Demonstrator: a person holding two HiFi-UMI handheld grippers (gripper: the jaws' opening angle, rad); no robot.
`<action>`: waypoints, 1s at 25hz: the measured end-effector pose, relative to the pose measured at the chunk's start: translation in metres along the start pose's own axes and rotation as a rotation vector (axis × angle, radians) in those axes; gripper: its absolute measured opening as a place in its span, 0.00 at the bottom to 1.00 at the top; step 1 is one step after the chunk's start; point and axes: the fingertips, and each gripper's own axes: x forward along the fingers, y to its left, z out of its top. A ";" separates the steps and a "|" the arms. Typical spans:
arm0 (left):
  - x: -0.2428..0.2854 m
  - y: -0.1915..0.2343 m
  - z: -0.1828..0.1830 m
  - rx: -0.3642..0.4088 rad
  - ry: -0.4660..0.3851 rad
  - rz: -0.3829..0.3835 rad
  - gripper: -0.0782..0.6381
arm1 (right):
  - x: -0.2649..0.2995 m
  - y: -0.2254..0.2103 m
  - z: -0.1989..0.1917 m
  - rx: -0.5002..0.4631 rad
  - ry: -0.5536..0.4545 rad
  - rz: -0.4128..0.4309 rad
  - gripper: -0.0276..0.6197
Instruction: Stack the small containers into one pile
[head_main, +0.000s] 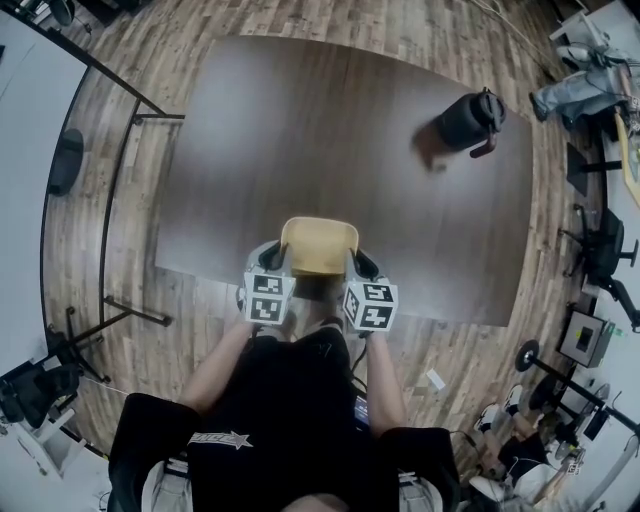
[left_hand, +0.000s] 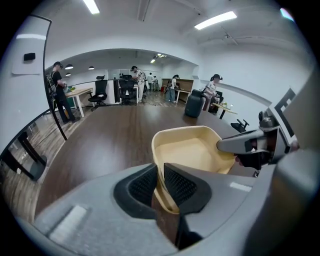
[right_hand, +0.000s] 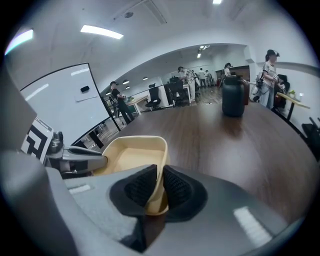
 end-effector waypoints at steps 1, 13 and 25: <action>0.000 -0.001 -0.006 0.001 0.014 0.000 0.19 | 0.000 0.000 -0.005 -0.001 0.008 -0.001 0.11; 0.005 -0.011 -0.049 -0.013 0.117 0.022 0.20 | 0.007 -0.002 -0.038 0.005 0.096 0.009 0.11; 0.015 -0.007 -0.049 0.012 0.093 0.012 0.38 | 0.020 -0.006 -0.042 -0.061 0.076 -0.008 0.31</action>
